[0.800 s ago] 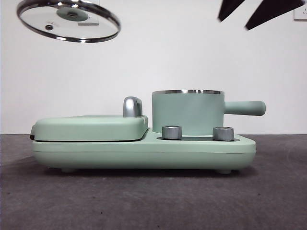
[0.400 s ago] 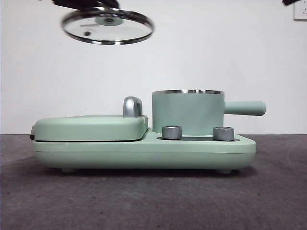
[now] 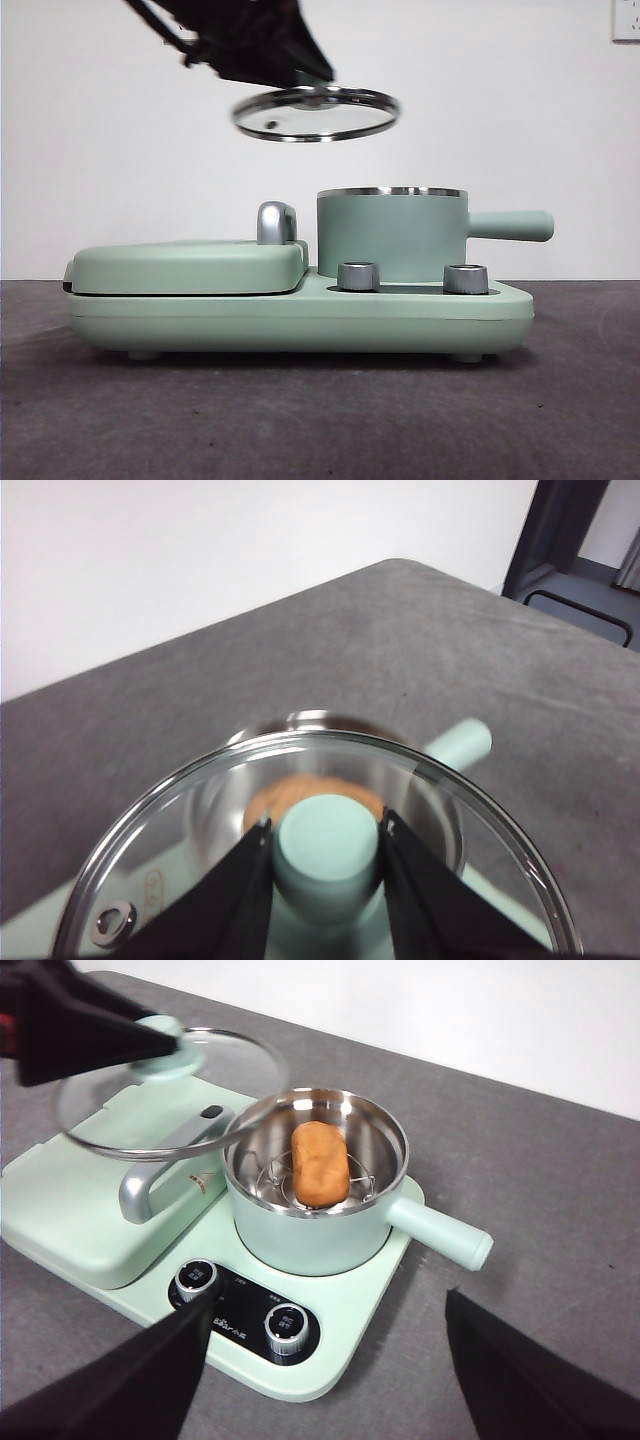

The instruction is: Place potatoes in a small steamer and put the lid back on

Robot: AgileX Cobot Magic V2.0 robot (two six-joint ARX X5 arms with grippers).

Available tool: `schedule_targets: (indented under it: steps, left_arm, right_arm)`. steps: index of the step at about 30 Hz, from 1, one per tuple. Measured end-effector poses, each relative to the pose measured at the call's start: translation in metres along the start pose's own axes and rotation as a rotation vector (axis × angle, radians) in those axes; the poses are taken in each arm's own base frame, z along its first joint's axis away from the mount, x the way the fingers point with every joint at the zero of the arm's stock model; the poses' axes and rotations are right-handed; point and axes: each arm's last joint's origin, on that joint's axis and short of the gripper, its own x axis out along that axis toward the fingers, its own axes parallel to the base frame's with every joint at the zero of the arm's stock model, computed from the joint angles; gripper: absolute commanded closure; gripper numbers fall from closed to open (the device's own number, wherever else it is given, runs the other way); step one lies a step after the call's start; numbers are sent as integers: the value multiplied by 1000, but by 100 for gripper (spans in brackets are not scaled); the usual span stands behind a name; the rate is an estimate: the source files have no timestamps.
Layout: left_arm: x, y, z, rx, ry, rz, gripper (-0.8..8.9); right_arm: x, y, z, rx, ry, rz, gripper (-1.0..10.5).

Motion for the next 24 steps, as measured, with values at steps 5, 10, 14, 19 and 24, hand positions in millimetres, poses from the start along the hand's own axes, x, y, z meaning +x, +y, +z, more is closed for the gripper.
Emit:
schedule_targets:
  steps: [5,10,14,19,24]
  left_arm:
    - [34,-3,11,11,-14,-27,804]
    - [63,-5,11,18,-5,-45,804]
    - [82,-2,7,32,6,-48,804]
    - [97,0,0,46,19,-47,804]
    - [100,1,-5,66,31,-48,804]
  right_arm:
    - [0,0,-2,9,16,-11,581]
    - [0,0,-3,9,27,-13,581]
    - [0,0,-3,10,29,-13,581]
    - [0,0,-3,10,30,-14,581]
    - [0,0,-3,10,31,-16,581]
